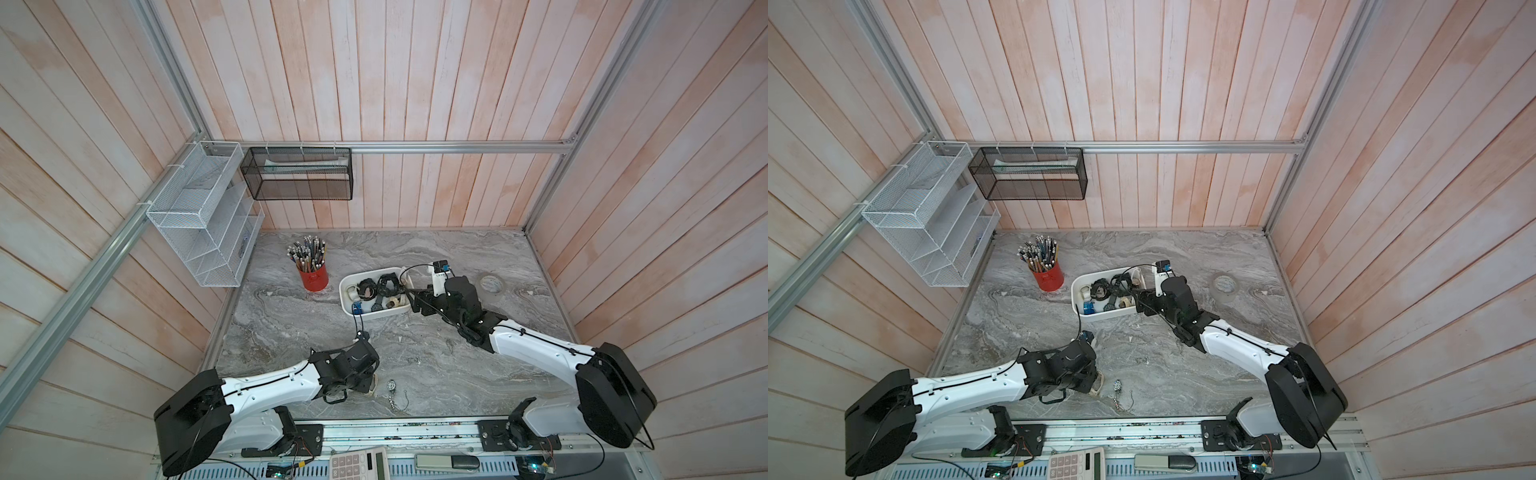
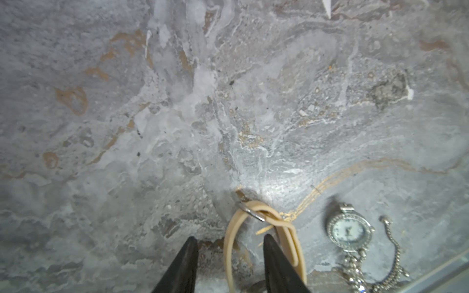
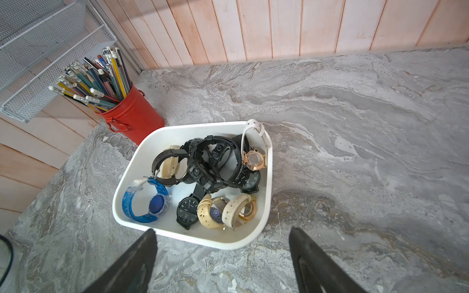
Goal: Put the watch into the storage box
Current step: Pick up the watch at the center of the board, then place the watch in the storage box.
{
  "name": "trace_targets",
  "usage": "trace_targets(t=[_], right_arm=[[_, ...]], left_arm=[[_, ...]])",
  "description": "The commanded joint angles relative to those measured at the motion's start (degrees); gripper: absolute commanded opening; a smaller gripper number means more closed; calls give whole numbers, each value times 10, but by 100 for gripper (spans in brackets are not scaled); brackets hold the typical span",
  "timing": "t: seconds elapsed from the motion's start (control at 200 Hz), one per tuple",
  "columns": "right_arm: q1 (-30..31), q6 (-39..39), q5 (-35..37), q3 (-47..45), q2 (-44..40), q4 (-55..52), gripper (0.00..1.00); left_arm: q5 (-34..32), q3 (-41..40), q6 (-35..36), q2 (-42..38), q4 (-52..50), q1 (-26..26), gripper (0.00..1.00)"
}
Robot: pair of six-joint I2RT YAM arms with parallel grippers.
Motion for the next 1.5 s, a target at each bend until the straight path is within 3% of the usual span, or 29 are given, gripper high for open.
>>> trace_targets(t=[0.0,0.35,0.72,0.93,1.245,1.49], right_arm=[[-2,2,16,-2,-10,-4,84],[-2,-2,19,-2,-8,-3,84],[-1,-2,29,-10,-15,0,84],[-2,-2,33,-14,-19,1,84],[-3,2,40,-21,-30,-7,84],[-4,7,40,-31,-36,-7,84]], left_arm=[[-16,7,4,7,2,-2,35],[-29,25,4,40,8,-1,0],[-72,58,28,-54,6,17,0],[-61,105,102,-88,48,97,0],[-27,207,209,30,135,186,0],[-35,251,232,132,194,203,0]])
